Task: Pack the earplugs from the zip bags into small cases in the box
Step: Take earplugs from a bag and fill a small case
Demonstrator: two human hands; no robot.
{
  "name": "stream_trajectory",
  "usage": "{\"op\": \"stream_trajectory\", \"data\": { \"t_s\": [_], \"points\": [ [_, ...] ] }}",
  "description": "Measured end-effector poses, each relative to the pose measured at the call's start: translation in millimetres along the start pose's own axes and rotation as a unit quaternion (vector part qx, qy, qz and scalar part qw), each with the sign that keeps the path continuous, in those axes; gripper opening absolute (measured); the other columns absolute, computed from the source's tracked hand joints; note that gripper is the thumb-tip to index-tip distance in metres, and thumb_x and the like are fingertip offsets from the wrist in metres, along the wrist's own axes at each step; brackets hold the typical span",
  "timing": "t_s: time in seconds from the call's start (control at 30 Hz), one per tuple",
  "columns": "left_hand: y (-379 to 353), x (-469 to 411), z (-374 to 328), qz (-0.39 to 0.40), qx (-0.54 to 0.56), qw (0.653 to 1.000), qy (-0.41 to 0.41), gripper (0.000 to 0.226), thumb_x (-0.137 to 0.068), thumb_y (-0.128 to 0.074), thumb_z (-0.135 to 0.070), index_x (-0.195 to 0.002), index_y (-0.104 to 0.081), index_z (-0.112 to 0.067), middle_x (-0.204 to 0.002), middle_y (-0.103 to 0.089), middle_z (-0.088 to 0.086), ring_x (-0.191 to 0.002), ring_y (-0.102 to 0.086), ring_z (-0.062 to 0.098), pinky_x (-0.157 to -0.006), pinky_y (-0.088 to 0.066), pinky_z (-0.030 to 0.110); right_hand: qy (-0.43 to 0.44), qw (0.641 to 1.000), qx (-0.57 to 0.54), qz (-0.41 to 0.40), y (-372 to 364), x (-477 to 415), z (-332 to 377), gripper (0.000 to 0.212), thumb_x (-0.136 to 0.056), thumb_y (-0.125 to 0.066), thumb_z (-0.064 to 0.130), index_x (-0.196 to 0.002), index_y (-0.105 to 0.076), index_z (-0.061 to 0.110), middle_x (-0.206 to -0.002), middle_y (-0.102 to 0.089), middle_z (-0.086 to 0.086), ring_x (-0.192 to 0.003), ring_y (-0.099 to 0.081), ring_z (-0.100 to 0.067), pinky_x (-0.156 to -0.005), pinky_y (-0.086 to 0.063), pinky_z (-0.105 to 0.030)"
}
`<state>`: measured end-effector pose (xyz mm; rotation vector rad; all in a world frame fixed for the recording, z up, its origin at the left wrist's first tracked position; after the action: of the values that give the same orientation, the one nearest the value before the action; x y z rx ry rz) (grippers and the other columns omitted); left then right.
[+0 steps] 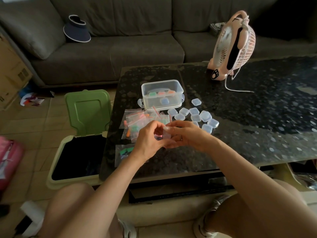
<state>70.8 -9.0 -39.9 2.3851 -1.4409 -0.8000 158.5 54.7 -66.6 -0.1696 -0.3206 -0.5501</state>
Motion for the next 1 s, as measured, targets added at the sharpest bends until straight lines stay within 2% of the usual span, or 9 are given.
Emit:
{"op": "stream_trajectory", "data": {
  "t_s": [0.13,0.3,0.43,0.5,0.57,0.6,0.67,0.77,1.0],
  "points": [
    [-3.3,-1.0,4.6,0.008,-0.009,1.000,0.007,0.042,-0.063,-0.084,-0.020,-0.093,-0.056,-0.014,-0.091,-0.064,0.000,-0.080,-0.061,0.011,-0.068,-0.049,0.011,-0.003,1.000,0.021,-0.016,5.3,-3.8,-2.3,0.037,-0.085,-0.067,0.022,-0.114,-0.057,0.001,-0.089,-0.069,-0.018,-0.073,-0.069,-0.028,-0.074,-0.060,-0.038],
    [3.3,-2.8,2.6,-0.015,-0.016,1.000,0.005,0.042,-0.067,-0.081,-0.029,-0.093,-0.051,-0.015,-0.090,-0.062,-0.007,-0.079,-0.061,0.008,-0.062,-0.047,0.009,0.007,0.999,0.006,-0.034,11.5,-5.5,1.4,0.024,-0.090,-0.060,0.011,-0.112,-0.059,0.002,-0.090,-0.070,-0.018,-0.073,-0.069,-0.027,-0.067,-0.059,-0.035],
    [15.3,-4.4,4.2,-0.039,-0.013,0.999,0.009,0.053,-0.063,-0.076,-0.040,-0.098,-0.047,-0.011,-0.098,-0.064,-0.006,-0.087,-0.065,0.012,-0.070,-0.050,0.012,0.039,0.991,0.055,-0.120,30.3,-6.6,7.8,0.007,-0.092,-0.057,0.009,-0.096,-0.063,0.010,-0.084,-0.071,-0.015,-0.066,-0.070,-0.023,-0.064,-0.060,-0.034],
    [21.9,-4.8,7.3,-0.049,-0.013,0.999,0.020,0.053,-0.063,-0.076,-0.039,-0.097,-0.045,-0.012,-0.098,-0.063,-0.005,-0.084,-0.067,0.014,-0.074,-0.049,0.009,0.077,0.945,0.259,-0.182,42.3,-8.5,14.6,0.005,-0.088,-0.063,0.010,-0.090,-0.064,0.015,-0.087,-0.071,-0.010,-0.066,-0.068,-0.019,-0.068,-0.059,-0.034],
    [25.4,-5.0,11.7,-0.049,-0.023,0.998,0.024,0.053,-0.064,-0.074,-0.040,-0.097,-0.043,-0.013,-0.099,-0.064,-0.002,-0.084,-0.067,0.016,-0.074,-0.054,0.023,0.101,0.866,0.458,-0.175,34.7,-11.6,14.6,0.015,-0.082,-0.068,0.007,-0.093,-0.069,0.018,-0.092,-0.070,-0.004,-0.079,-0.066,-0.018,-0.075,-0.056,-0.035],
    [25.9,-5.0,14.2,-0.046,-0.033,0.998,0.025,0.051,-0.066,-0.075,-0.037,-0.098,-0.043,-0.014,-0.101,-0.065,0.002,-0.085,-0.066,0.016,-0.073,-0.055,0.028,0.104,0.842,0.506,-0.158,28.8,-13.3,10.0,0.020,-0.080,-0.068,0.006,-0.095,-0.070,0.018,-0.095,-0.068,-0.003,-0.085,-0.065,-0.018,-0.077,-0.055,-0.035],
    [25.5,-4.9,18.5,-0.042,-0.050,0.997,0.028,0.046,-0.070,-0.077,-0.028,-0.098,-0.042,-0.015,-0.103,-0.066,0.007,-0.086,-0.065,0.016,-0.074,-0.055,0.030,0.102,0.820,0.547,-0.132,18.9,-14.5,1.1,0.020,-0.080,-0.069,0.012,-0.099,-0.070,0.019,-0.100,-0.062,-0.003,-0.092,-0.060,-0.020,-0.077,-0.051,-0.034],
    [24.8,-4.2,22.2,-0.038,-0.074,0.996,0.028,0.044,-0.071,-0.079,-0.022,-0.097,-0.043,-0.016,-0.101,-0.064,0.000,-0.082,-0.064,0.013,-0.074,-0.055,0.031,0.096,0.807,0.568,-0.132,13.4,-16.0,-3.9,0.017,-0.083,-0.068,0.023,-0.099,-0.067,0.018,-0.104,-0.055,-0.005,-0.094,-0.058,-0.023,-0.073,-0.046,-0.033],
    [21.8,-4.3,27.5,-0.035,-0.089,0.995,0.030,0.042,-0.072,-0.079,-0.017,-0.097,-0.045,-0.015,-0.099,-0.065,-0.003,-0.084,-0.066,0.015,-0.072,-0.056,0.028,0.077,0.791,0.571,-0.205,28.7,-11.3,8.9,0.018,-0.086,-0.065,0.029,-0.089,-0.060,0.012,-0.098,-0.064,-0.007,-0.090,-0.059,-0.025,-0.067,-0.042,-0.030]
  ]
}}
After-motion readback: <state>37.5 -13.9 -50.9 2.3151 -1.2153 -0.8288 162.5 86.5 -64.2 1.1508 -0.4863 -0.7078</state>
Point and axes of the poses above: each hand's wrist, its own x-axis away from the middle knuckle, its own y-axis out of the back of the hand, z = x × y, the point moved 9 cm from there along -x, towards the middle knuckle
